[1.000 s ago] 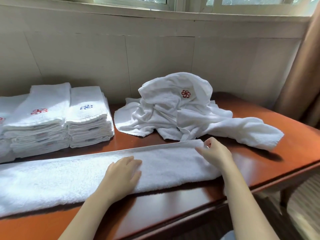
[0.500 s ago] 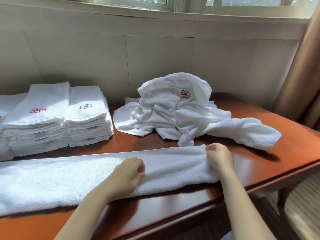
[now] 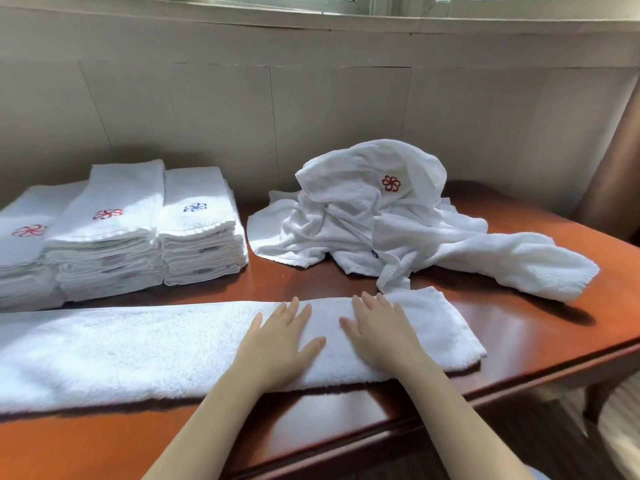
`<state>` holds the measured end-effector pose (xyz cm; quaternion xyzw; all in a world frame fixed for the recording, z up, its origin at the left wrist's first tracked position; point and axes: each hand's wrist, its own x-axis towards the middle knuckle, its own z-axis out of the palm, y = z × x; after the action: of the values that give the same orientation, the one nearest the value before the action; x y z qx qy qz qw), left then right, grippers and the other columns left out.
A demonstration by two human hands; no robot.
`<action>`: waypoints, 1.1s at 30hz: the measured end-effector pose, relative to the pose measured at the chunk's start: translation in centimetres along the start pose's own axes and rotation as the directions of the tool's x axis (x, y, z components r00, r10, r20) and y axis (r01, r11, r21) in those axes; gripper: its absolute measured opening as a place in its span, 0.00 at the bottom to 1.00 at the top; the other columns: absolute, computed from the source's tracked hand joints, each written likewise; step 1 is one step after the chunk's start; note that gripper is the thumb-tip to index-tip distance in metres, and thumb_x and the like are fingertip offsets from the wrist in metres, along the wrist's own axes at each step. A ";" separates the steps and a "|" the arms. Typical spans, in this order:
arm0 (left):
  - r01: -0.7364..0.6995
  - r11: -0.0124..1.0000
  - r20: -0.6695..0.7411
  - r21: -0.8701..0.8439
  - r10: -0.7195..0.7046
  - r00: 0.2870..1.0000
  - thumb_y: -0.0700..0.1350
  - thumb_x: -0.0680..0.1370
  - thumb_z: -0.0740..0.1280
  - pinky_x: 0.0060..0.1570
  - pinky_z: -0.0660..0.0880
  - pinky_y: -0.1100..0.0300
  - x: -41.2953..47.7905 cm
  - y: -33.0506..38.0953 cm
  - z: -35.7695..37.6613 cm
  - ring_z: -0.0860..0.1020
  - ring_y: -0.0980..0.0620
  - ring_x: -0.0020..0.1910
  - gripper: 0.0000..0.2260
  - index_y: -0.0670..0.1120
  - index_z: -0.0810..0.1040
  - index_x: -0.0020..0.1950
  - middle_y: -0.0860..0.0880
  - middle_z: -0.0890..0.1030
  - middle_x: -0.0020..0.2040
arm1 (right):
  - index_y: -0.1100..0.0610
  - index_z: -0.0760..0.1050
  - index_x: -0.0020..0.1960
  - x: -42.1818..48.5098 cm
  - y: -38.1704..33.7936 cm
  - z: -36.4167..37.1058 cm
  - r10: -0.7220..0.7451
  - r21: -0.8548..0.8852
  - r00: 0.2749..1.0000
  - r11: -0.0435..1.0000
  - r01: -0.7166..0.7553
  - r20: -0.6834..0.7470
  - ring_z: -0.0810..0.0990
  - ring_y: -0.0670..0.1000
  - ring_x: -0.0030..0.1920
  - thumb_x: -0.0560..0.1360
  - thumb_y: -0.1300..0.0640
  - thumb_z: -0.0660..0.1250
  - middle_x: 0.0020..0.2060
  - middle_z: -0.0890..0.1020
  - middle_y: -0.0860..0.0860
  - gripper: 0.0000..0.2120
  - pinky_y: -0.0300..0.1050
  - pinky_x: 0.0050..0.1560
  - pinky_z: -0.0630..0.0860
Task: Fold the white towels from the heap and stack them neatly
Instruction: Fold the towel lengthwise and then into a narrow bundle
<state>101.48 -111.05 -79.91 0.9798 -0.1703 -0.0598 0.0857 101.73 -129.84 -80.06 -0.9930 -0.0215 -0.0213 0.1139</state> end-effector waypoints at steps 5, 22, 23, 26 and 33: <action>0.006 1.000 0.011 0.000 -0.006 1.000 0.64 0.80 0.48 0.74 0.40 0.52 0.0 -0.8 -0.3 0.43 0.56 0.77 0.31 0.53 0.45 0.79 0.53 0.43 0.79 | 0.50 0.42 0.78 0.7 1.0 0.6 0.096 -0.014 0.989 0.995 -0.095 0.117 0.40 0.51 0.77 0.75 0.30 0.42 0.78 0.46 0.46 0.38 0.57 0.74 0.39; 0.567 0.821 -0.067 -0.074 -0.571 0.818 0.62 0.81 0.47 0.74 0.44 0.45 -10.1 -21.0 -3.4 0.45 0.50 0.78 0.25 0.59 0.50 0.78 0.50 0.45 0.79 | 0.48 0.49 0.78 2.1 -16.2 3.0 -0.418 0.068 0.906 0.908 0.414 0.067 0.47 0.53 0.77 0.81 0.42 0.47 0.78 0.50 0.50 0.27 0.54 0.74 0.48; 0.595 0.800 -0.080 -0.077 -0.600 0.796 0.61 0.81 0.47 0.73 0.44 0.45 -10.7 -22.4 -3.6 0.46 0.50 0.78 0.25 0.59 0.50 0.78 0.50 0.46 0.79 | 0.46 0.48 0.78 1.9 -16.5 3.8 -0.423 0.057 0.900 0.906 0.419 0.102 0.47 0.53 0.77 0.81 0.41 0.46 0.78 0.49 0.51 0.27 0.55 0.74 0.47; 0.728 0.679 -0.109 -0.091 -0.733 0.671 0.62 0.81 0.46 0.73 0.46 0.44 -13.2 -27.4 -4.3 0.48 0.49 0.78 0.26 0.58 0.50 0.78 0.50 0.47 0.79 | 0.43 0.46 0.77 1.9 -16.4 5.0 -0.407 0.038 0.905 0.913 0.405 0.123 0.44 0.52 0.77 0.80 0.38 0.42 0.78 0.47 0.49 0.27 0.55 0.74 0.44; 0.590 0.230 -0.193 -0.774 -0.973 0.127 0.49 0.77 0.65 0.69 0.63 0.50 -16.8 -31.8 -5.3 0.64 0.40 0.72 0.32 0.40 0.57 0.77 0.40 0.64 0.74 | 0.41 0.46 0.77 2.0 -16.5 5.2 -0.394 0.039 0.911 0.919 0.393 0.124 0.43 0.51 0.77 0.79 0.37 0.42 0.78 0.47 0.48 0.27 0.55 0.74 0.42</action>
<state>96.81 -74.99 -79.23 0.7789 0.4741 0.2107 0.3523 103.11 -112.49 -81.29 -0.9669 -0.2285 0.0205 0.1121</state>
